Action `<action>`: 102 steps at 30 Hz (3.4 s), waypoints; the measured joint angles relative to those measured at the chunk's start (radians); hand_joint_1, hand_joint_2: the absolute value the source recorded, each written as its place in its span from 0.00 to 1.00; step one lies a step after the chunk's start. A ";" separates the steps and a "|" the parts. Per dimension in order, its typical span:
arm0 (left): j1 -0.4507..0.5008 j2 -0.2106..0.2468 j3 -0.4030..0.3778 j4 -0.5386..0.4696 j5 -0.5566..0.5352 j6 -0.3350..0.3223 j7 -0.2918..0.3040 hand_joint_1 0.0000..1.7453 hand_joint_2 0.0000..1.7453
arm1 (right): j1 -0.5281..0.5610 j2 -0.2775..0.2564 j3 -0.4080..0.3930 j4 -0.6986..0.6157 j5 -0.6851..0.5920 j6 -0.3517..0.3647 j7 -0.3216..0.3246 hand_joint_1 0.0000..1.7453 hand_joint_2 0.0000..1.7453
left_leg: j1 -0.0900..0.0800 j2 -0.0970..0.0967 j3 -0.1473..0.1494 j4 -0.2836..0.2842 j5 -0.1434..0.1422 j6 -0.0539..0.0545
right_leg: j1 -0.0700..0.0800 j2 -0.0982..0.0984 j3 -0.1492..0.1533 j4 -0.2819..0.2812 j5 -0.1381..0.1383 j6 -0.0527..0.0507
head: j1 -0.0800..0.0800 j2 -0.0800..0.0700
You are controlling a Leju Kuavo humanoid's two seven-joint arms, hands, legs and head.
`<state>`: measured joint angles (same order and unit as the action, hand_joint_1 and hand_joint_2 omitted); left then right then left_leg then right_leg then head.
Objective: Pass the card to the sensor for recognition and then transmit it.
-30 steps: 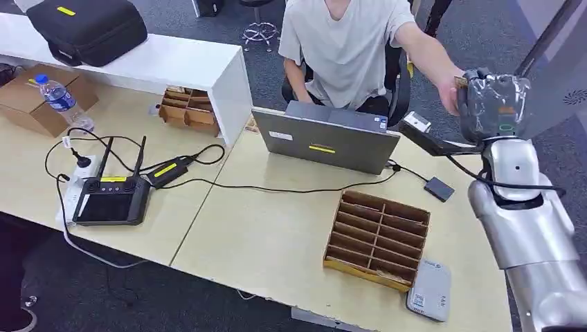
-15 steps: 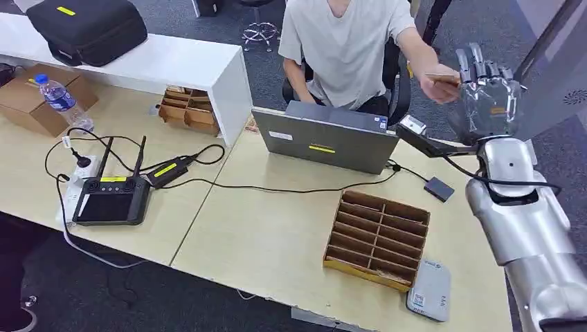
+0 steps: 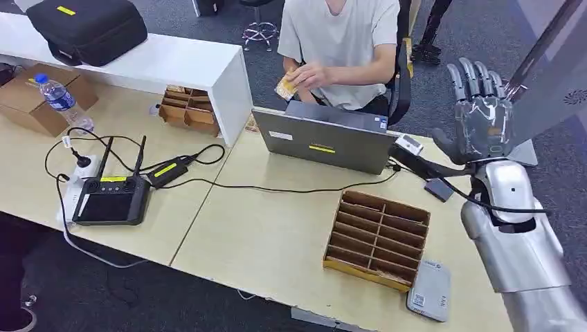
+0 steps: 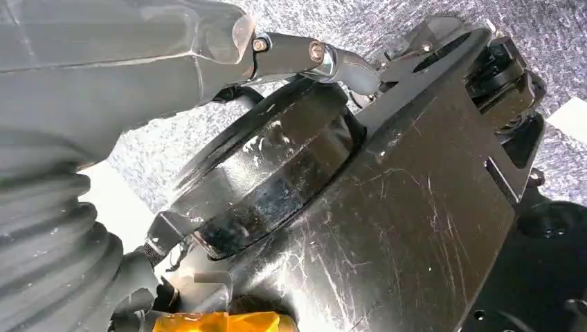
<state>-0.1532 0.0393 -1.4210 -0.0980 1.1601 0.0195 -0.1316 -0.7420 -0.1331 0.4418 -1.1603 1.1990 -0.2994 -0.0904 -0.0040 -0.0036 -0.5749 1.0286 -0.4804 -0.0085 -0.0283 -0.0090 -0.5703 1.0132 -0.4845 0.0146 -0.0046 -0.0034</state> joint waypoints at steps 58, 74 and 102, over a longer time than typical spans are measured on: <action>0.033 0.000 0.000 0.000 0.167 0.028 -0.037 0.00 1.00 | 0.961 -0.310 -0.243 -0.821 -0.215 0.036 -0.151 0.00 1.00 | 0.000 0.002 0.000 0.000 -0.004 0.001 | 0.000 0.000 0.000 -0.001 -0.002 0.000 | 0.000 0.000; 0.034 0.000 0.000 0.000 0.175 0.028 -0.038 0.00 1.00 | 0.918 -0.316 -0.185 -0.772 -0.218 0.108 -0.141 0.00 1.00 | 0.000 0.002 0.000 0.000 -0.004 0.001 | 0.000 0.000 0.000 -0.001 -0.002 0.000 | 0.000 0.000; 0.034 0.000 0.000 0.000 0.181 0.028 -0.031 0.00 1.00 | 0.927 -0.299 -0.053 -0.684 -0.248 0.123 -0.112 0.00 1.00 | 0.000 0.002 0.000 0.000 -0.004 0.001 | 0.000 0.000 0.000 -0.001 -0.002 0.000 | 0.000 0.000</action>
<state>-0.1195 0.0393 -1.4206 -0.0980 1.3413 0.0473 -0.1629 0.1851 -0.4322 0.3887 -1.8441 0.9510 -0.1763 -0.2026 -0.0040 -0.0018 -0.5752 1.0281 -0.4844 -0.0077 -0.0282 -0.0086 -0.5702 1.0119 -0.4863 0.0146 -0.0046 -0.0034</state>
